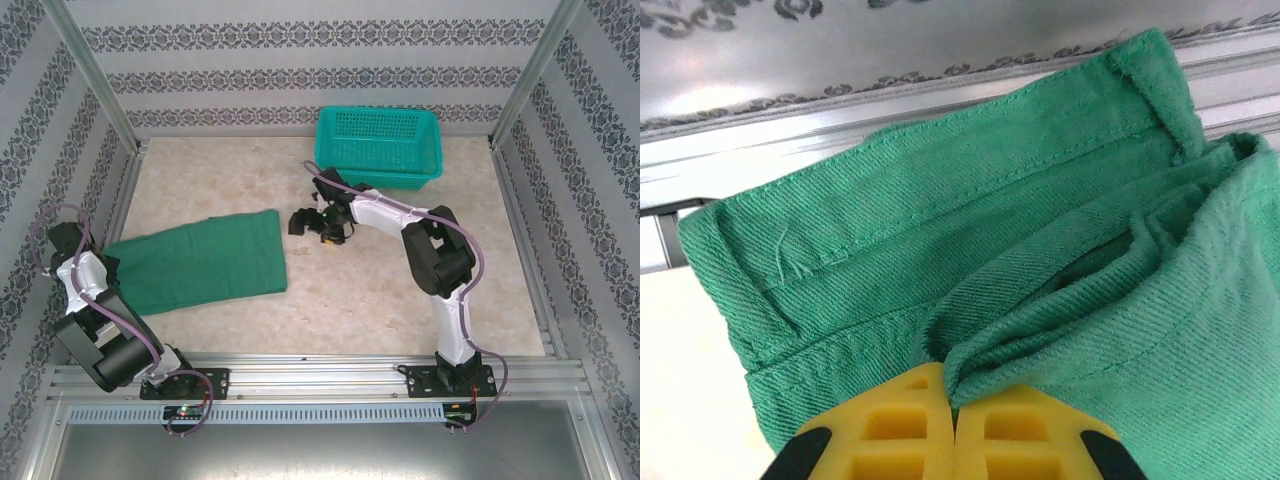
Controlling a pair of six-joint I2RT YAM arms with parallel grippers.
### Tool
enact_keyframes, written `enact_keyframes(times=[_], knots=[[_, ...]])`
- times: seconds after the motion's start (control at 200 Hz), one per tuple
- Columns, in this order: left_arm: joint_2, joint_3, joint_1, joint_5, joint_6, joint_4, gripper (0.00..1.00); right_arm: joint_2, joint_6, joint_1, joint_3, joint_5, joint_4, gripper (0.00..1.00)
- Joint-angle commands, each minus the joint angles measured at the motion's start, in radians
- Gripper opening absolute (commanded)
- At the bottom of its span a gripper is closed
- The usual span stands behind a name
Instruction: Roll up the long pants
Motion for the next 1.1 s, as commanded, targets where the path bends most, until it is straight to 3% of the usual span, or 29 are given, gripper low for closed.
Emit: enact_keyframes(times=[0.0, 0.235, 0.39, 0.475, 0.52, 0.714, 1.094], knots=[[0.006, -0.017, 0.01, 0.018, -0.01, 0.046, 0.0, 0.056, -0.041, 0.037, 0.113, -0.059, -0.063, 0.93], [0.009, -0.021, 0.01, 0.028, -0.007, 0.058, 0.0, 0.235, -0.023, 0.097, 0.32, -0.136, -0.113, 0.84], [0.005, -0.034, 0.01, 0.044, -0.007, 0.081, 0.0, 0.287, -0.003, 0.116, 0.324, -0.165, -0.092, 0.81], [0.008, -0.036, 0.008, 0.06, -0.007, 0.093, 0.0, 0.286, 0.014, 0.114, 0.274, -0.183, -0.044, 0.41], [0.008, -0.038, 0.008, 0.07, -0.006, 0.097, 0.0, 0.278, 0.02, 0.107, 0.242, -0.18, -0.025, 0.0], [-0.028, -0.055, -0.064, 0.102, 0.006, 0.101, 0.0, 0.154, 0.051, 0.041, -0.033, -0.147, 0.108, 0.0], [-0.224, -0.109, -0.384, 0.096, -0.065, 0.023, 0.0, -0.155, -0.036, -0.251, -0.483, -0.09, 0.151, 0.0]])
